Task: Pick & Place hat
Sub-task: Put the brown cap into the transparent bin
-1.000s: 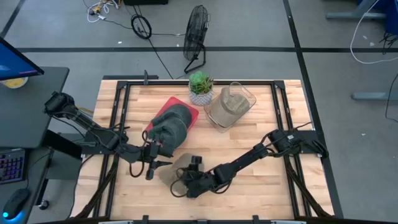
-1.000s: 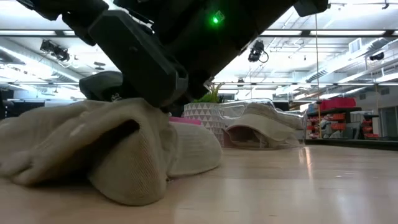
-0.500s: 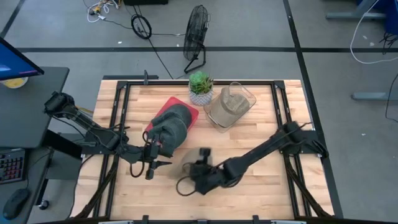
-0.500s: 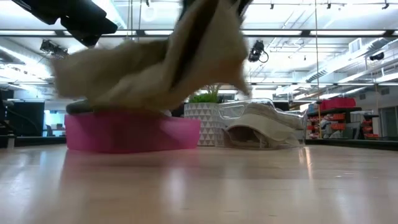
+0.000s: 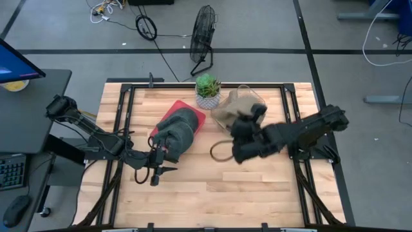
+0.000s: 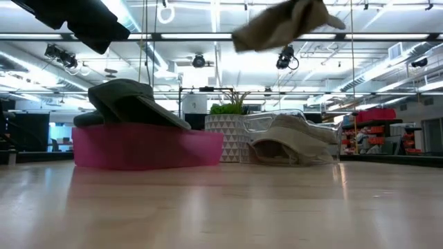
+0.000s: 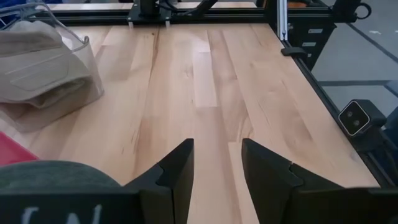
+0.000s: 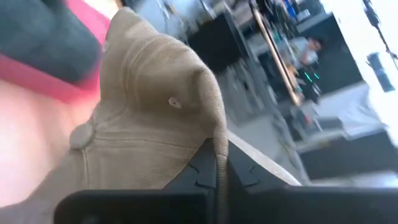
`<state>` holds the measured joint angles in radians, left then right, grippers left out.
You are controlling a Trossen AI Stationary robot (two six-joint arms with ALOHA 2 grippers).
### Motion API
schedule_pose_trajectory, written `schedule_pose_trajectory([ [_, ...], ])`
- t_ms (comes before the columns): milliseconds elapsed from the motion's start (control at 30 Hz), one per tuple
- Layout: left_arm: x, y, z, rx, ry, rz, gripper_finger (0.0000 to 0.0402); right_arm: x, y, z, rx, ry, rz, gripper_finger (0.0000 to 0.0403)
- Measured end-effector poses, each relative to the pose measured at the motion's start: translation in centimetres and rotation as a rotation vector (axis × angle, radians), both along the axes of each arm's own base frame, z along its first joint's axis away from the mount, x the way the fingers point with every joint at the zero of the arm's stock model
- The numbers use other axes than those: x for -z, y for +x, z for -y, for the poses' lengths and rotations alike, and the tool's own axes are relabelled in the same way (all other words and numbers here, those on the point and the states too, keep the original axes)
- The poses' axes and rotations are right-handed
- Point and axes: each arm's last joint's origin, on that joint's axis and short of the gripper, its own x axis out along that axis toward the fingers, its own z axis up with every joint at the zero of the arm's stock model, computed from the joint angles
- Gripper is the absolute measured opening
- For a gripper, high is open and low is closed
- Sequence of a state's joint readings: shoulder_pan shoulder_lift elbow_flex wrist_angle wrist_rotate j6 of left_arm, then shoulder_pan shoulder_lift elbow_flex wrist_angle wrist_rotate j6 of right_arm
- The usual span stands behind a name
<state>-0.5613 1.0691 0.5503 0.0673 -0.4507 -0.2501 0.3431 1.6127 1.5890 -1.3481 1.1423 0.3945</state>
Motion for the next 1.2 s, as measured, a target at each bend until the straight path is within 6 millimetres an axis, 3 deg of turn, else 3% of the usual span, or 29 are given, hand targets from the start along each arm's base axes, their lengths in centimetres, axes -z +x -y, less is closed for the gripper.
schedule_pose_trajectory([
  [200, 0.0, 0.0, 0.0, 0.000, 0.001, 0.000, 0.0138, 1.3, -0.1, 4.7, 0.178, -0.011, -0.081, 0.0002],
  [467, 0.0, 0.0, 0.0, 0.000, 0.001, -0.001, 0.0138, 8.6, 1.3, 10.4, 0.227, 0.017, -0.218, 0.0002],
  [633, 0.0, 0.0, 0.0, 0.001, 0.001, -0.001, 0.0138, 12.3, 1.6, 11.9, 0.136, 0.100, -0.243, 0.0002],
  [867, 0.0, 0.0, 0.0, 0.000, 0.001, -0.001, 0.0138, 13.5, 1.8, 13.4, 0.073, 0.161, -0.232, 0.0002],
  [1000, 0.0, 0.0, 0.0, 0.000, 0.001, -0.001, 0.0138, 13.0, 1.8, 13.7, 0.013, 0.121, -0.312, 0.0003],
  [1200, 0.0, 0.0, 0.0, 0.000, 0.000, -0.001, 0.0138, 12.4, 2.3, 14.0, 0.014, 0.110, -0.268, 0.0005],
])
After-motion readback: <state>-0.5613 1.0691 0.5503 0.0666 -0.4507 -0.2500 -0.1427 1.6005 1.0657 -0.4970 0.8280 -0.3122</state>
